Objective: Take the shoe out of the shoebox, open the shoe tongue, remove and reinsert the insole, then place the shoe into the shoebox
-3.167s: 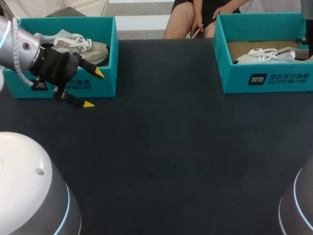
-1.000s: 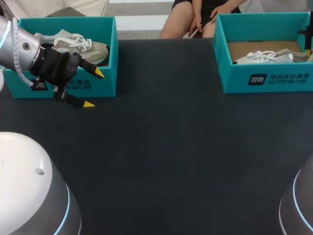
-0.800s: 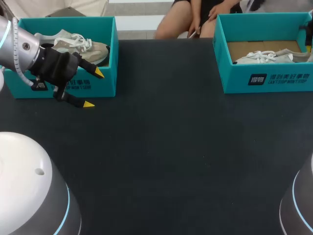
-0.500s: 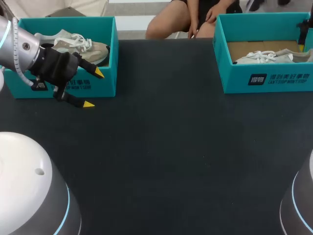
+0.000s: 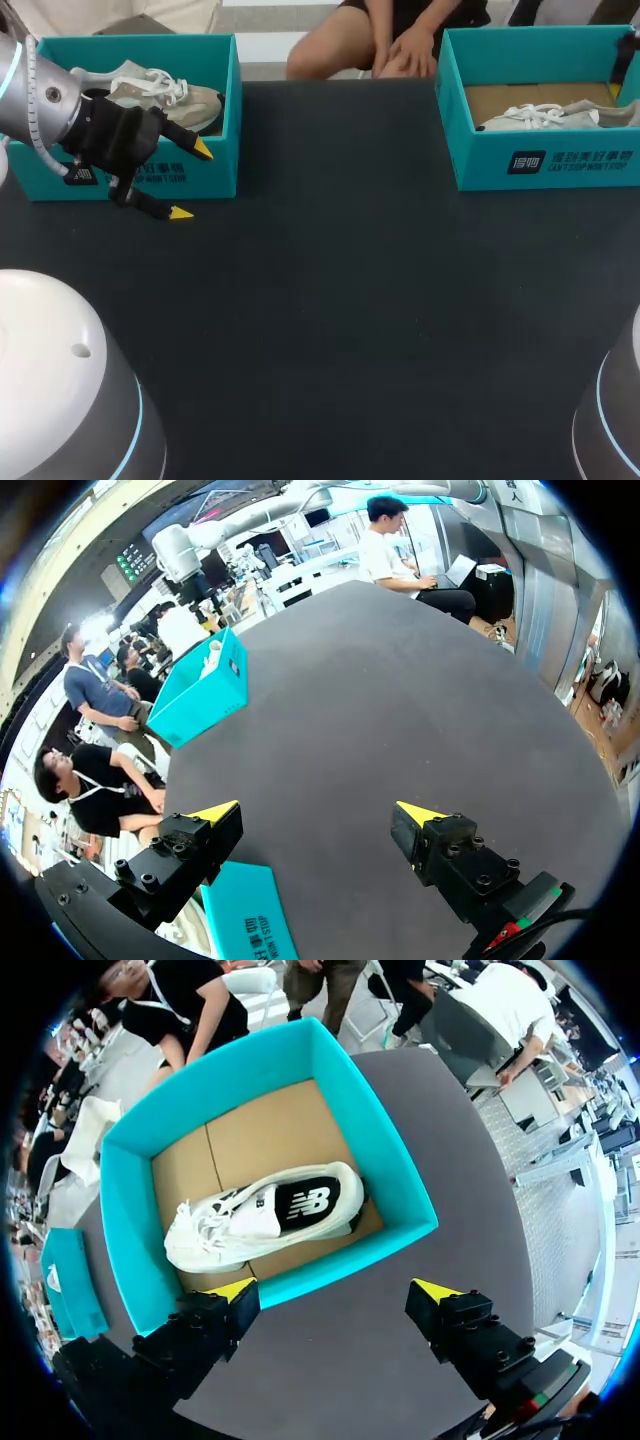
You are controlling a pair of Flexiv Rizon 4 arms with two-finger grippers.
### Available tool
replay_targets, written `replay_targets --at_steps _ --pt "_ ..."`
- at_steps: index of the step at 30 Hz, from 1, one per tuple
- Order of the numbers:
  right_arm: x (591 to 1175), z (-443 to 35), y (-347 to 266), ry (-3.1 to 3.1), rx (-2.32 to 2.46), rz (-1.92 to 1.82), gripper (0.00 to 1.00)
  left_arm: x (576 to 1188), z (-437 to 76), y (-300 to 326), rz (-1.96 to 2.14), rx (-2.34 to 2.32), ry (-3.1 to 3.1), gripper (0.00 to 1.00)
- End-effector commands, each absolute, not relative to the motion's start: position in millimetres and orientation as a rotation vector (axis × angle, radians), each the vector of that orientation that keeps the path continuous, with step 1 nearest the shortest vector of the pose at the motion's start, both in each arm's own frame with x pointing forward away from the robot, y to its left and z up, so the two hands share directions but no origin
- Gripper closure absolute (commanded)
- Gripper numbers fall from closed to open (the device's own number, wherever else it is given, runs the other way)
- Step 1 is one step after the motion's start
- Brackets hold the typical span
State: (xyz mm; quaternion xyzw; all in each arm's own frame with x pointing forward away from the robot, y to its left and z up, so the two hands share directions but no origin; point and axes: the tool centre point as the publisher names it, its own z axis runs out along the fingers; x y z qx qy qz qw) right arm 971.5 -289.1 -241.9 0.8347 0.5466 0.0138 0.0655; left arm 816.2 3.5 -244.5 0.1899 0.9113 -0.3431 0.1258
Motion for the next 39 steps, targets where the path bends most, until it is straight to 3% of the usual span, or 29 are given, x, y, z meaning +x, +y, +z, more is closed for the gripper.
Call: replay_targets --at_steps 1,17,24,35,39 --pt "969.2 -242.6 -288.7 1.645 2.513 0.05 0.0 815.5 -244.0 3.5 -0.995 0.553 2.656 0.0" --pt "888.7 -245.6 -247.4 1.844 2.416 0.042 0.0 816.4 -243.7 5.1 -0.984 0.563 2.663 0.0" --pt "888.7 -245.6 -247.4 1.844 2.416 0.042 0.0 836.2 -241.3 24.3 -0.843 0.721 2.664 0.0" --pt "888.7 -245.6 -247.4 1.844 2.416 0.042 0.0 870.7 -233.5 89.7 -0.555 1.582 2.444 0.0" --pt "888.7 -245.6 -247.4 1.844 2.416 0.042 0.0 875.2 -229.9 99.6 -0.546 1.684 2.43 0.0"
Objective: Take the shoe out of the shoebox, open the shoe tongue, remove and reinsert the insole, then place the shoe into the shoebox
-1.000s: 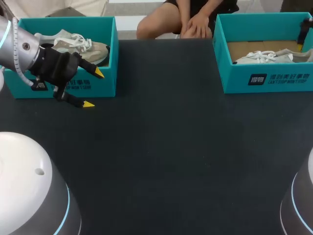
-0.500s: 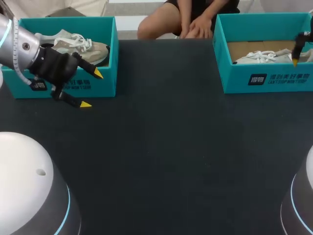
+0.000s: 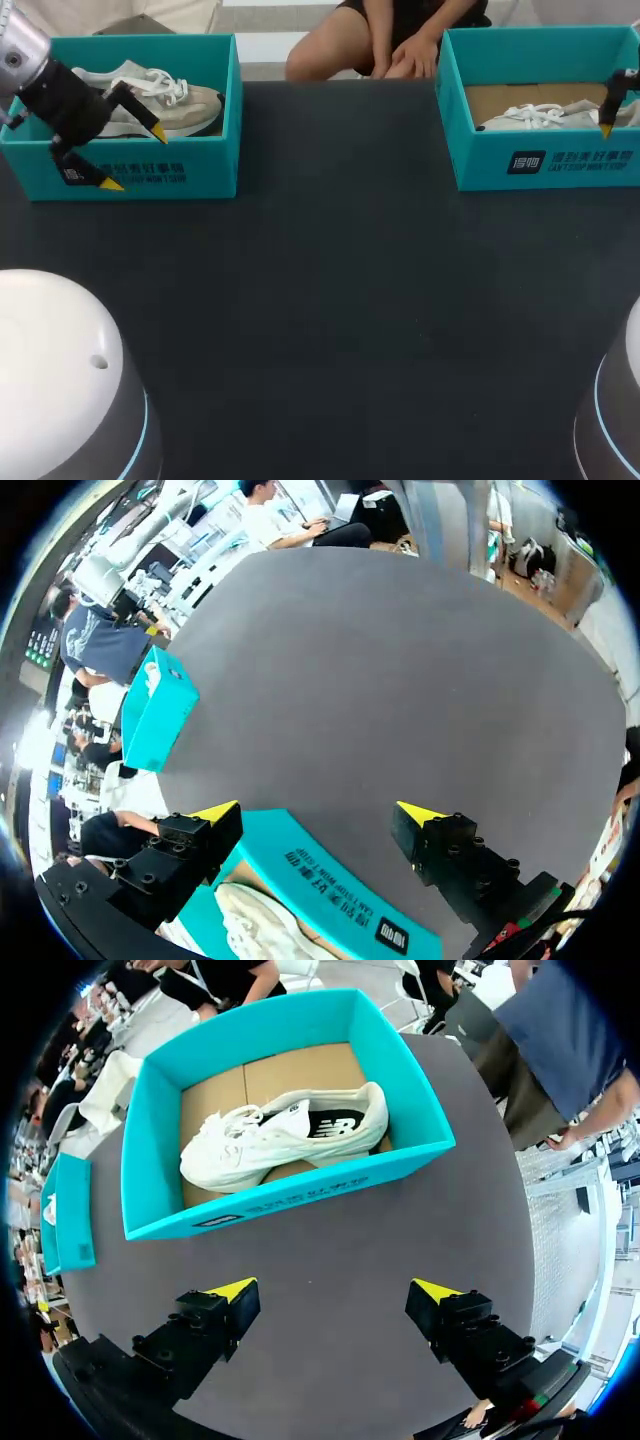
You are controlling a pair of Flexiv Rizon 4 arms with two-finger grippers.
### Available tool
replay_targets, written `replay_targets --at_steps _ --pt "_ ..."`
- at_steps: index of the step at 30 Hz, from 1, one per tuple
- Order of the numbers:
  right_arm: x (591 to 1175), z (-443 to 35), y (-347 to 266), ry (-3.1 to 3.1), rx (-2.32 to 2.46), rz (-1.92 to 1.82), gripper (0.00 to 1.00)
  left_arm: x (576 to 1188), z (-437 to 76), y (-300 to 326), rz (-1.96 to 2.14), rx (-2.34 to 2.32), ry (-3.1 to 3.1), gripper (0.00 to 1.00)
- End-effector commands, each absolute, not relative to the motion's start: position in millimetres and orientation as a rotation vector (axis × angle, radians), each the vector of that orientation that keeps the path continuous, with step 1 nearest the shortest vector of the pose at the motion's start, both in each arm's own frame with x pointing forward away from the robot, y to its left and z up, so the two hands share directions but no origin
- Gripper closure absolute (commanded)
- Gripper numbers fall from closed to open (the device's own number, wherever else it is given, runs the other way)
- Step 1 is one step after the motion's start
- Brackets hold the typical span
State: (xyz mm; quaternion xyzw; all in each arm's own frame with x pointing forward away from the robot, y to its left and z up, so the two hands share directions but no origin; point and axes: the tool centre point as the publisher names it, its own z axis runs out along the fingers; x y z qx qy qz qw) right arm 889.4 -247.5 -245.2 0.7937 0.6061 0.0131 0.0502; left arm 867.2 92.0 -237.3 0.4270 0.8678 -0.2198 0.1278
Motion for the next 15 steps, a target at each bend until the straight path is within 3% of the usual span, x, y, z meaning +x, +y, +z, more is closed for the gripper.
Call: replay_targets --at_steps 1,15 --pt "888.7 -245.6 -247.4 1.844 2.416 0.042 0.0 875.2 -229.9 99.6 -0.546 1.684 2.43 0.0" --pt "888.7 -245.6 -247.4 1.844 2.416 0.042 0.0 875.2 -230.7 100.6 -0.553 1.752 2.385 0.0"
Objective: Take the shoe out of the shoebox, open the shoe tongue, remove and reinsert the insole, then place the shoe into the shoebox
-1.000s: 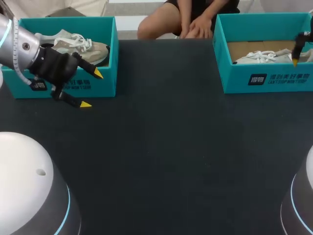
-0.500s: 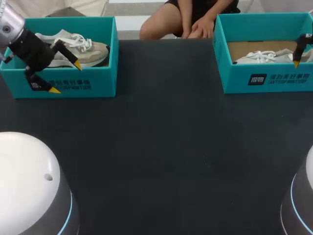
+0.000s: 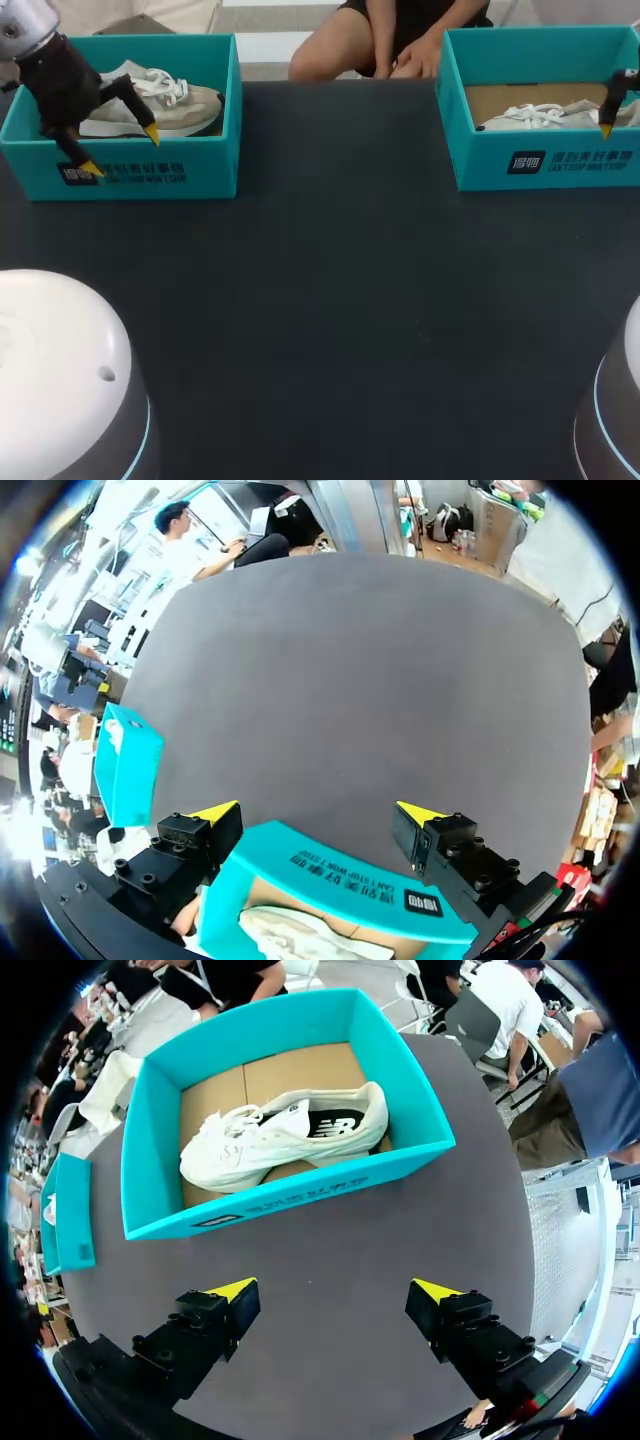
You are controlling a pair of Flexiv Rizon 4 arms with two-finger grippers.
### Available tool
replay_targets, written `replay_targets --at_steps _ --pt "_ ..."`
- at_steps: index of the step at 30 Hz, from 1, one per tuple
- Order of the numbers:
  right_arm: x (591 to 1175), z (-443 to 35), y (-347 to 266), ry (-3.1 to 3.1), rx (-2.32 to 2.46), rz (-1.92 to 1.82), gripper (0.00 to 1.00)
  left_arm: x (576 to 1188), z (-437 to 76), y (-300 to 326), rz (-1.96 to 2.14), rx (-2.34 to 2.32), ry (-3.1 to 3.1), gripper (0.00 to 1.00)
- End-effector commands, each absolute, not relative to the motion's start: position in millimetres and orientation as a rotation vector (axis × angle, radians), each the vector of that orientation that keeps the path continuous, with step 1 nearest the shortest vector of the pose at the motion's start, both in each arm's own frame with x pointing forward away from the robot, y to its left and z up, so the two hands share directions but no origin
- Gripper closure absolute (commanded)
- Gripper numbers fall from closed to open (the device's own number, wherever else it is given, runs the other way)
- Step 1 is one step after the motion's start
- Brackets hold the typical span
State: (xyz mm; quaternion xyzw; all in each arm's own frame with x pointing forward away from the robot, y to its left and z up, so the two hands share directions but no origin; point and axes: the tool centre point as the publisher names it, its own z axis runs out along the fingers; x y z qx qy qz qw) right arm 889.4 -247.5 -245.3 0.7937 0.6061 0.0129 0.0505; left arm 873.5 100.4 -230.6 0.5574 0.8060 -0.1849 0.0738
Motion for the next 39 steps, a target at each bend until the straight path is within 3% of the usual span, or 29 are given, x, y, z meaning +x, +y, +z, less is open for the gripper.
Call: replay_targets --at_steps 1,21,39 --pt "888.7 -245.6 -247.4 1.844 2.416 0.042 0.0 876.2 -231.4 103.4 -0.577 1.864 2.325 0.0" --pt "888.7 -245.6 -247.4 1.844 2.416 0.042 0.0 990.2 -249.2 203.7 -0.123 2.012 2.421 0.0" --pt "888.7 -245.6 -247.4 1.844 2.416 0.042 0.0 1002.7 -248.9 212.2 -0.037 1.999 2.424 0.0"
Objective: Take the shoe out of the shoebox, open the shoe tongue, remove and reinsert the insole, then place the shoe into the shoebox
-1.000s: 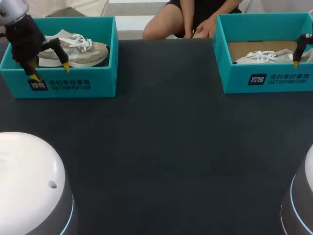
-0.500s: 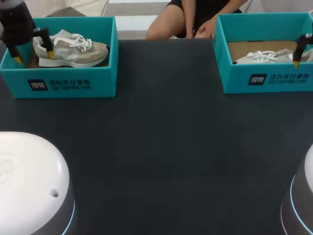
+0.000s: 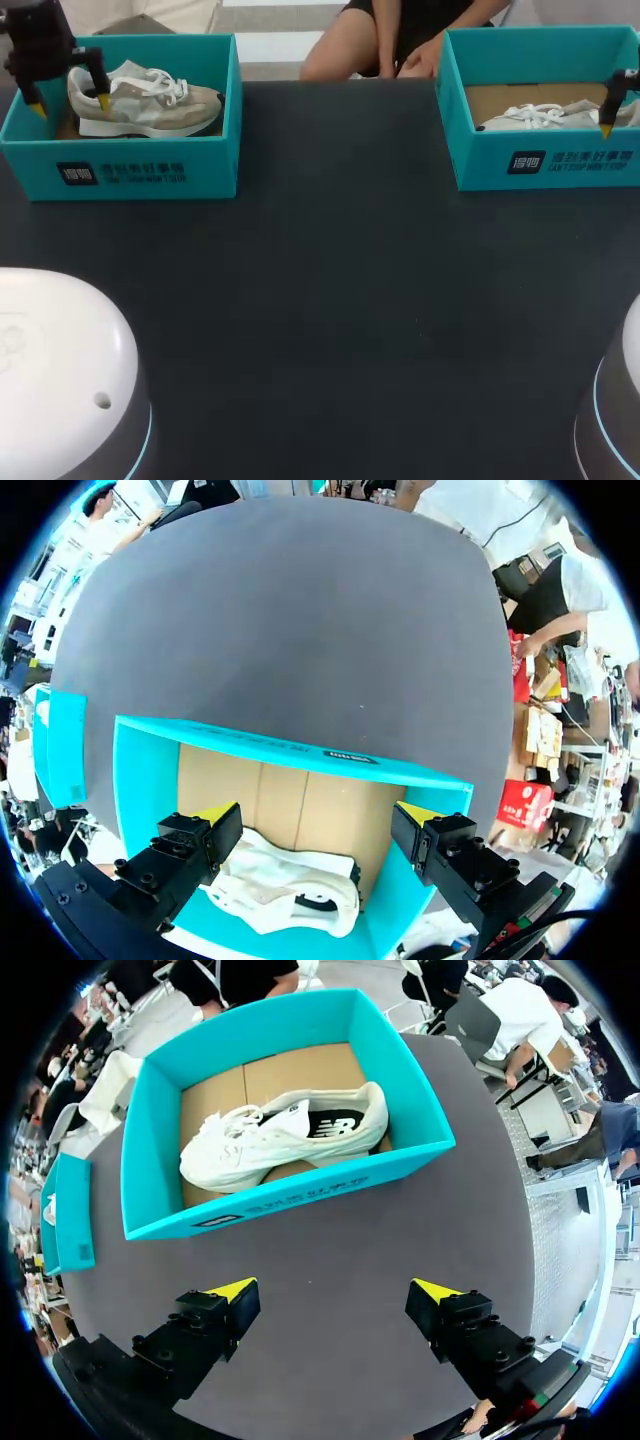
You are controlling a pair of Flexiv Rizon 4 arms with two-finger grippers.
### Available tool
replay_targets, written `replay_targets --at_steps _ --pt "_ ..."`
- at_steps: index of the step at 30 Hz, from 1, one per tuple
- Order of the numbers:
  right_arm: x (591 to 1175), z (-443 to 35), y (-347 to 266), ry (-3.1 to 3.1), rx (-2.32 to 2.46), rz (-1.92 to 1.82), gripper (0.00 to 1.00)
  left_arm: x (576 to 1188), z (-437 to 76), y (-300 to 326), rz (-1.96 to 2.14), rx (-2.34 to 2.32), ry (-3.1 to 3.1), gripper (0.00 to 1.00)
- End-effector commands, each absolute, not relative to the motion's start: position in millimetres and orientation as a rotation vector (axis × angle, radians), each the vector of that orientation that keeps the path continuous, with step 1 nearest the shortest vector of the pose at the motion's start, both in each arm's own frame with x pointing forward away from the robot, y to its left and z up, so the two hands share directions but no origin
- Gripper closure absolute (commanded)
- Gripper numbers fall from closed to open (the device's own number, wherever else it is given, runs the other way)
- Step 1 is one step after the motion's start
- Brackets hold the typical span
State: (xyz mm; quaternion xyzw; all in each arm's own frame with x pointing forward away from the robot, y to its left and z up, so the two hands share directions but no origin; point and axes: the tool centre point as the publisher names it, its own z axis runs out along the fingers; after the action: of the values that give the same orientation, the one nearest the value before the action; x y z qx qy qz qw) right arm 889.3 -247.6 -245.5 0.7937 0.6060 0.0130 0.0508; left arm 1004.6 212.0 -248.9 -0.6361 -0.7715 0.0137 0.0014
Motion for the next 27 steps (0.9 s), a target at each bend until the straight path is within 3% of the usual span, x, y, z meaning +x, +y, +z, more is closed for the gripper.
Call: replay_targets --at_steps 1,12,27 --pt "888.7 -245.6 -247.4 1.844 2.416 0.042 0.0 1002.7 -248.9 212.2 0.037 -1.999 -2.423 0.0" --pt "888.7 -245.6 -247.4 1.844 2.416 0.042 0.0 1002.7 -248.9 212.2 0.037 -1.999 -2.423 0.0" --pt "888.7 -245.6 -247.4 1.844 2.416 0.042 0.0 1071.7 -256.5 281.0 -0.108 -1.942 -2.49 0.0"
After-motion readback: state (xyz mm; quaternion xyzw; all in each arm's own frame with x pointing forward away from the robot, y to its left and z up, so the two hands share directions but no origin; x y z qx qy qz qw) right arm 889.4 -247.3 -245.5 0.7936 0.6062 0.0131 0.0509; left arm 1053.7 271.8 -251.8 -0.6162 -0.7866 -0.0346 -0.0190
